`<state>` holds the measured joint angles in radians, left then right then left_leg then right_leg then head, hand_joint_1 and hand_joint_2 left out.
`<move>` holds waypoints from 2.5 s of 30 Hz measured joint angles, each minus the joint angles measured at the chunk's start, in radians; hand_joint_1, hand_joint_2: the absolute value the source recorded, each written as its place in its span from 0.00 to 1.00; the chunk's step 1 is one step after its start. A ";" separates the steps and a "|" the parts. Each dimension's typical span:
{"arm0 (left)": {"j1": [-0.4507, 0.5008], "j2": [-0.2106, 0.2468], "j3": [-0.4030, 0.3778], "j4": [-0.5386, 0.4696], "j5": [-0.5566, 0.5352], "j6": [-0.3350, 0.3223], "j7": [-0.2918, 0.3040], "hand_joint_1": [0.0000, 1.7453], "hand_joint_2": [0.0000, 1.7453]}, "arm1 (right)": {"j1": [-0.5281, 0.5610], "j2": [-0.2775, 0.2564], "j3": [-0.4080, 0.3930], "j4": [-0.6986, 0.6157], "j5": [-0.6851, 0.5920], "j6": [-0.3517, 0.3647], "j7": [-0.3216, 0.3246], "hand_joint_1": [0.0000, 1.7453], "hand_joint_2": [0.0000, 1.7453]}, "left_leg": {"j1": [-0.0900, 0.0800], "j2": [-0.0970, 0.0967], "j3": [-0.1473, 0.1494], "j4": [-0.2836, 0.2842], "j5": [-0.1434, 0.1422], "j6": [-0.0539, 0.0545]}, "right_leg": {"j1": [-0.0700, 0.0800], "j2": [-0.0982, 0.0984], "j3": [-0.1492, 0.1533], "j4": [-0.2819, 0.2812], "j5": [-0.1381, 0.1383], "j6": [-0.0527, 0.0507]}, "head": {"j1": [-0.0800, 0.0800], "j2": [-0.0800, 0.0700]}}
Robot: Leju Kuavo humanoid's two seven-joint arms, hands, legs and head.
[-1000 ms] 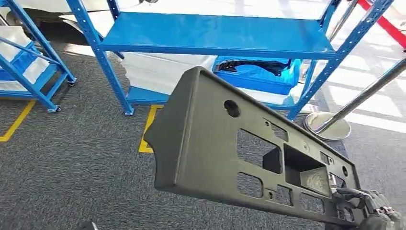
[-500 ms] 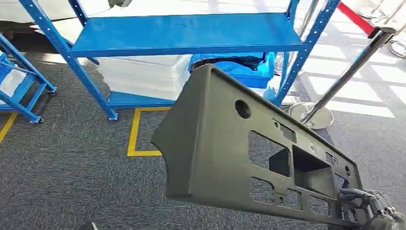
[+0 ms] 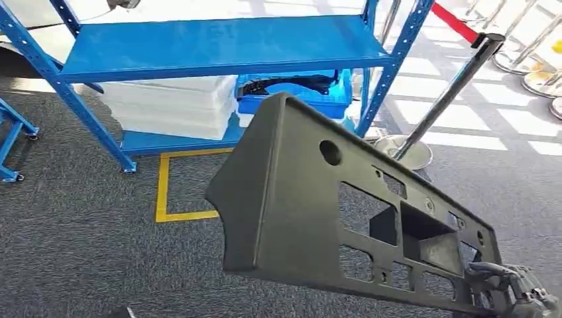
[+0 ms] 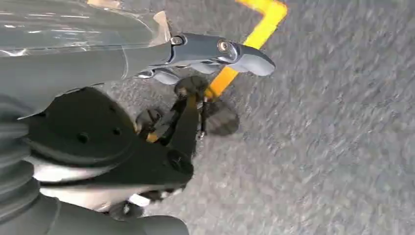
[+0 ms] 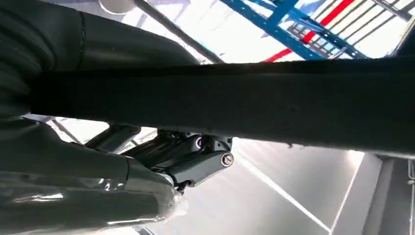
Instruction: Take the parts from the cabinet and place them on the table.
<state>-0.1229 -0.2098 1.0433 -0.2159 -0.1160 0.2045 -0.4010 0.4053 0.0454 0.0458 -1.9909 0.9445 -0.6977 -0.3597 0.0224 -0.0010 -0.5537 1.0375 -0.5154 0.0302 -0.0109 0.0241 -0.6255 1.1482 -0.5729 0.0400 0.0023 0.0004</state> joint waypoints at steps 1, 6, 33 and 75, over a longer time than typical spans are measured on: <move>0.000 0.000 0.000 0.000 0.000 0.000 0.000 0.00 1.00 | 0.001 0.000 0.000 0.000 -0.001 0.000 0.000 1.00 1.00 | -0.002 0.009 0.000 0.000 -0.001 0.001 | -0.002 -0.009 -0.037 0.079 -0.036 0.003 | 0.000 0.000; 0.000 0.000 0.000 0.000 0.000 0.001 0.000 0.00 1.00 | 0.002 0.000 -0.001 0.003 -0.003 0.000 0.000 1.00 1.00 | -0.006 0.048 0.006 0.000 -0.006 0.000 | -0.002 -0.026 -0.001 0.008 0.049 -0.001 | -0.001 0.000; 0.000 0.000 0.000 0.000 0.000 -0.005 -0.006 0.00 1.00 | 0.002 0.005 -0.001 0.009 -0.002 0.000 -0.003 1.00 1.00 | -0.006 0.023 0.000 -0.012 0.008 0.001 | -0.001 -0.012 -0.086 0.174 -0.064 -0.002 | 0.001 0.000; -0.002 0.001 0.000 0.000 -0.001 -0.006 -0.010 0.00 1.00 | 0.001 0.005 0.001 0.013 -0.008 -0.001 0.009 1.00 1.00 | -0.003 0.041 0.014 0.014 -0.045 -0.047 | 0.007 -0.031 0.047 -0.129 0.087 -0.052 | -0.002 0.000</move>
<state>-0.1247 -0.2090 1.0437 -0.2159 -0.1167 0.1987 -0.4112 0.4063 0.0500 0.0469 -1.9783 0.9365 -0.6985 -0.3506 0.0192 0.0403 -0.5394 1.0520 -0.5605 -0.0172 -0.0039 -0.0067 -0.5780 1.0196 -0.4858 -0.0119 0.0004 0.0004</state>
